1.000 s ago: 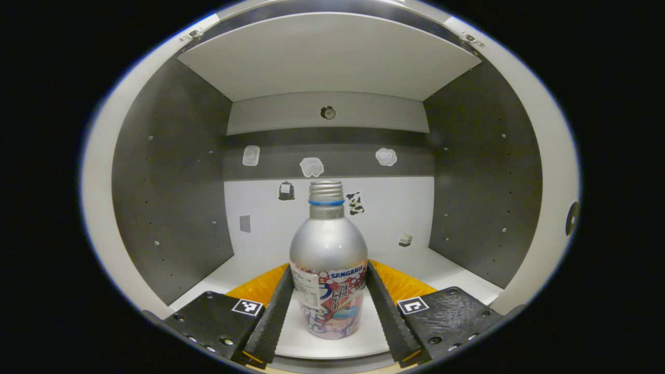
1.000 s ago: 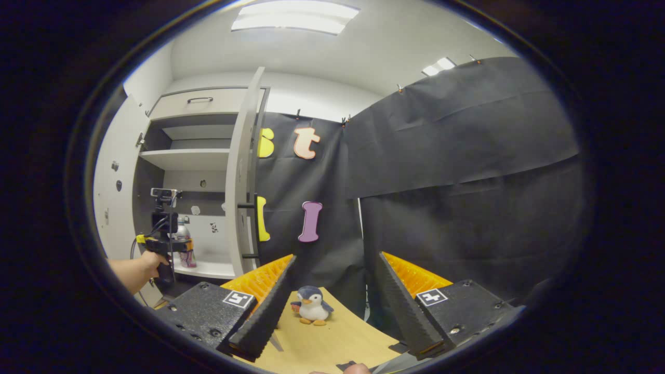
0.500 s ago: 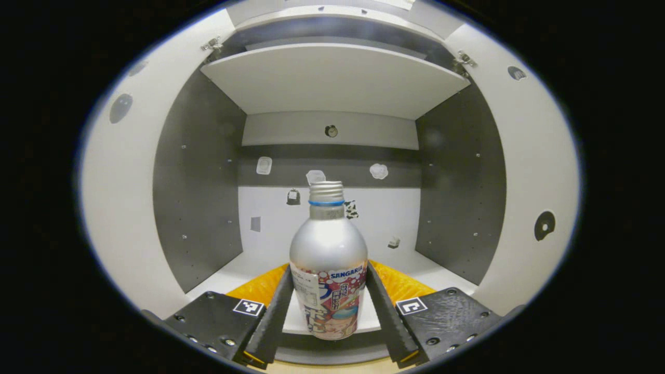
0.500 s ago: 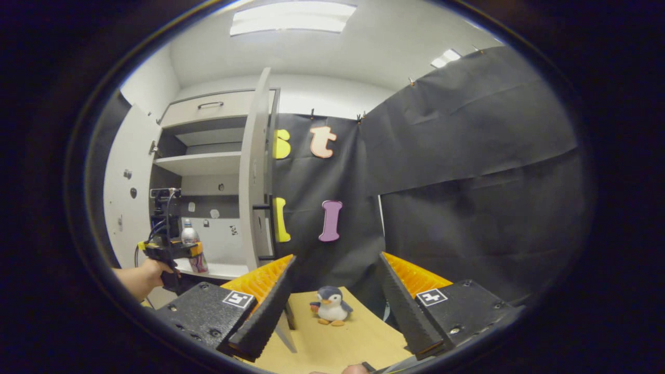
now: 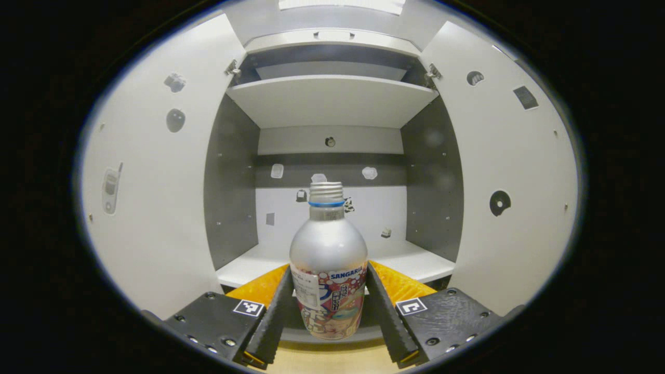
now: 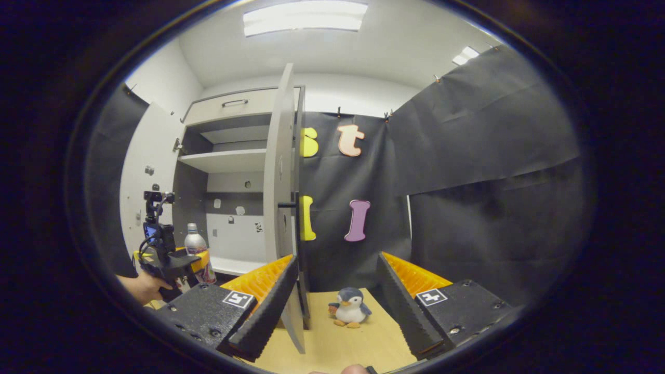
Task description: Grasp the bottle in the cabinet with the left hand and place it on the coaster, then close the right door with the right hand and the left door with the left hand.
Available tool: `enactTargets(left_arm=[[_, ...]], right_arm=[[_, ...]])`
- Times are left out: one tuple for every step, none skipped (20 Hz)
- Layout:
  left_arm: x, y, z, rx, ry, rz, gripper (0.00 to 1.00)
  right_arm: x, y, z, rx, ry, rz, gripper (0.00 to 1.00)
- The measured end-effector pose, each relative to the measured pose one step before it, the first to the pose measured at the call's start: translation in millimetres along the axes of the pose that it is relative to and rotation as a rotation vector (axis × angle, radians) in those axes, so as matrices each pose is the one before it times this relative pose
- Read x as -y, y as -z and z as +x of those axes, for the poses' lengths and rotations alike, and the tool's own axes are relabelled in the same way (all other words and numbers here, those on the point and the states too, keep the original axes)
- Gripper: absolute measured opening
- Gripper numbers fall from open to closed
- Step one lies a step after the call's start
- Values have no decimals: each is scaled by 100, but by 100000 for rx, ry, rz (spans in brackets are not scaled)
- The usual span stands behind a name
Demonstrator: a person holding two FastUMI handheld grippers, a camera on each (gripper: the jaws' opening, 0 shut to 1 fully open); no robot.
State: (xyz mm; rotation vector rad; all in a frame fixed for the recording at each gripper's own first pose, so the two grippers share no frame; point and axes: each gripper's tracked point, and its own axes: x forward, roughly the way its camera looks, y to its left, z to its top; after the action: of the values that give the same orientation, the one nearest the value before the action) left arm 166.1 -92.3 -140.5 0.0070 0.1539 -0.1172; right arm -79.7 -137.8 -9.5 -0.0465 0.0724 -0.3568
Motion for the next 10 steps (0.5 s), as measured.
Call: enactTargets(left_arm=[[-234,264,-729,-247,-653,-378,77],[-161,178,-789,0,-332,-74,81],[-163,289,-609,85,-441,232,81],[-149,523,-666,-662,-208,521,81],[81,643,-688,-731,60,-140,77],[418,634,-658,-695,1571,-691,81],[352,611,-709,-428,768,-219,81],[145,495,-743,187,288,759,81],[158,389,-684,741,194,1252,78],[125,321,-487,680,623,1668,82]], right_arm=[[-276,76,83,-226,-1307,431,99],[-415,260,213,-333,-1064,321,99],[-461,341,105,-542,-1304,62,98],[-332,221,31,-480,-1656,-226,96],[-343,144,100,-540,-1378,-314,96],[-229,80,28,-313,-1063,-268,96],[-269,-48,106,146,-855,-283,99],[-22,19,69,-20,-341,-355,96],[-137,129,32,-218,-394,-347,96],[-67,166,42,-278,-294,-256,96]])
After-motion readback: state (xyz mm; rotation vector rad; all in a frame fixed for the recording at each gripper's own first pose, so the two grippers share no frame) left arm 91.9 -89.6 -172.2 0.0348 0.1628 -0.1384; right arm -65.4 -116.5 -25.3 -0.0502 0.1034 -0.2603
